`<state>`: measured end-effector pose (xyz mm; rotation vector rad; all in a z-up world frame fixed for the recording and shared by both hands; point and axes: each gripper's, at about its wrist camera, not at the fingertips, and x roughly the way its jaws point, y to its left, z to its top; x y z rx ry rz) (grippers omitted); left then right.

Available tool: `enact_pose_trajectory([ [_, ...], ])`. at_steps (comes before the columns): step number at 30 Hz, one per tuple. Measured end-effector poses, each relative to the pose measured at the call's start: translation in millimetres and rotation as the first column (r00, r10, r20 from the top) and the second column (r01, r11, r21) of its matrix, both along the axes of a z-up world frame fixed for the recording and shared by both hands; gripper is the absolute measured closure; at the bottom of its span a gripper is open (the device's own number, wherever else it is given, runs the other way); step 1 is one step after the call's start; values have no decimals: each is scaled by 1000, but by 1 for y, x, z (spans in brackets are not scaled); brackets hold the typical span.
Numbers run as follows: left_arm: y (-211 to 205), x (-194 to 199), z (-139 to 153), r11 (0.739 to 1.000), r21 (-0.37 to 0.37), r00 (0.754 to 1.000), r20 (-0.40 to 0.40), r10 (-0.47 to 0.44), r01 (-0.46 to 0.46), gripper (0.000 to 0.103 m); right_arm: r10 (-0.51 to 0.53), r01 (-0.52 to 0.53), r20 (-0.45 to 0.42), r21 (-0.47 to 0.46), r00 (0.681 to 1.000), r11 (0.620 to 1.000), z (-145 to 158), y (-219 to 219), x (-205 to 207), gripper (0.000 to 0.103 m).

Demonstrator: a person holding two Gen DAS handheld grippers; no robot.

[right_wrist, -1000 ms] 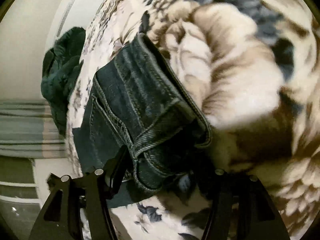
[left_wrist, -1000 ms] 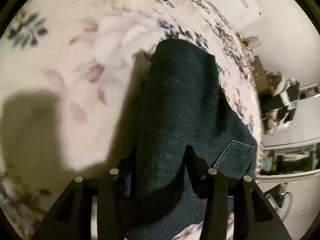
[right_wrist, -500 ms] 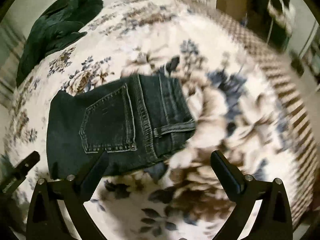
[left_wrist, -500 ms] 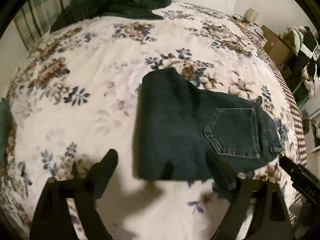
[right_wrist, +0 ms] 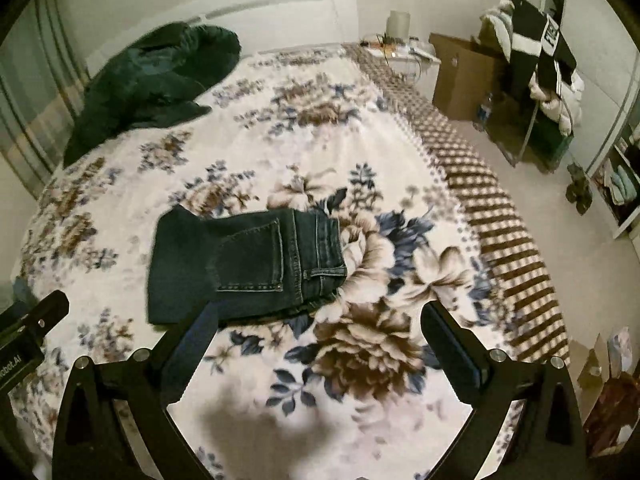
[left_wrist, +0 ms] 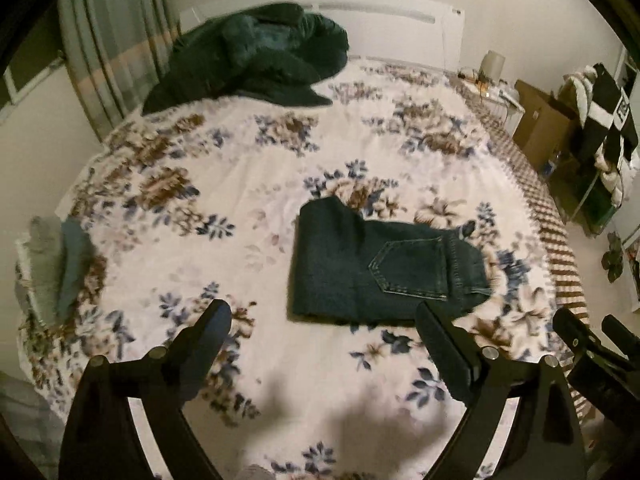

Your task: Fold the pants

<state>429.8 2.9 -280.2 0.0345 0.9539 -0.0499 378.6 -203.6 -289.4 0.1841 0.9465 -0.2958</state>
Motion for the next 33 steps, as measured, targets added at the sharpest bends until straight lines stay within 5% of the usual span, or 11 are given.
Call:
enact_pose_trajectory([
  [8,-10,-91,101,1000,15,996,93,6,-7,9,49,-43,117,-51,992,998,120,3,-99,0],
  [17,-15,-176,182,1000,2,988,150,26,-26,9,130,-108,217,-110,967,988,237,15,-208,0],
  [25,-16,-219,227,1000,2,977,212,6,-6,9,162,-136,259,-117,952,984,309,29,-279,0],
  [33,-6,-235,237,1000,-14,973,229,15,-12,0,167,-135,277,-133,946,982,342,40,-313,0],
])
